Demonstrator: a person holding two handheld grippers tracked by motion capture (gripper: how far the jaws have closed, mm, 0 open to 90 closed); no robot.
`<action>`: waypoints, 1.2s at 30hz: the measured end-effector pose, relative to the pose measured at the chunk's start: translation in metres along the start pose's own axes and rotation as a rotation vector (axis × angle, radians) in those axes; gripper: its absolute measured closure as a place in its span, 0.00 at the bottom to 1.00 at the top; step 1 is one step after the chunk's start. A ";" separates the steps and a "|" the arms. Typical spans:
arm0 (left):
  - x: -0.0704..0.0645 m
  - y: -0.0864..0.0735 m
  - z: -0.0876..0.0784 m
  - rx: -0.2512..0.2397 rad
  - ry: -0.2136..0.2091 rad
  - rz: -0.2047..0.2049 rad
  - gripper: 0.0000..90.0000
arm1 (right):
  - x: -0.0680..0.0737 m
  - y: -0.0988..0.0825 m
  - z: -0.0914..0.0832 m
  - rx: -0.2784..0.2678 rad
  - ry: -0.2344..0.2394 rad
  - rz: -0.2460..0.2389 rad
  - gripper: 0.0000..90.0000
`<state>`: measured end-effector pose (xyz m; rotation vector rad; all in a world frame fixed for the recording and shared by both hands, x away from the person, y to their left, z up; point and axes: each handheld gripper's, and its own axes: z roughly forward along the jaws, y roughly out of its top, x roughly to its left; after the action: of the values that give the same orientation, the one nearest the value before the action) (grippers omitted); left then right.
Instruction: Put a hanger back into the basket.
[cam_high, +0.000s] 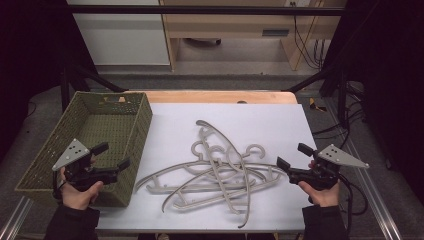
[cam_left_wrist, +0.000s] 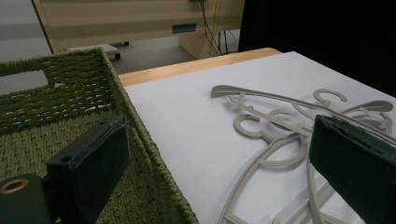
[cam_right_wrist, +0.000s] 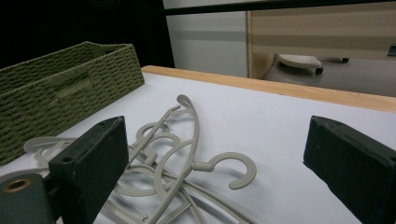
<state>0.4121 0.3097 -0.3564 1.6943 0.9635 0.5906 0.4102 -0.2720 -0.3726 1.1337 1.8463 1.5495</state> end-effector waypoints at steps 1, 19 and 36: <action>0.000 0.000 0.000 -0.002 0.002 0.000 0.05 | 0.000 0.000 -0.001 0.002 -0.004 0.002 0.08; -0.001 0.001 -0.003 -0.012 0.011 0.012 0.06 | 0.018 0.000 0.013 0.106 -0.005 0.018 0.16; -0.005 0.002 -0.003 -0.012 0.012 0.030 0.06 | 0.060 -0.028 0.075 0.369 -0.021 -0.058 0.27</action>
<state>0.4078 0.3073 -0.3529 1.6986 0.9427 0.6260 0.4287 -0.1809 -0.4097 1.2322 2.1894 1.1885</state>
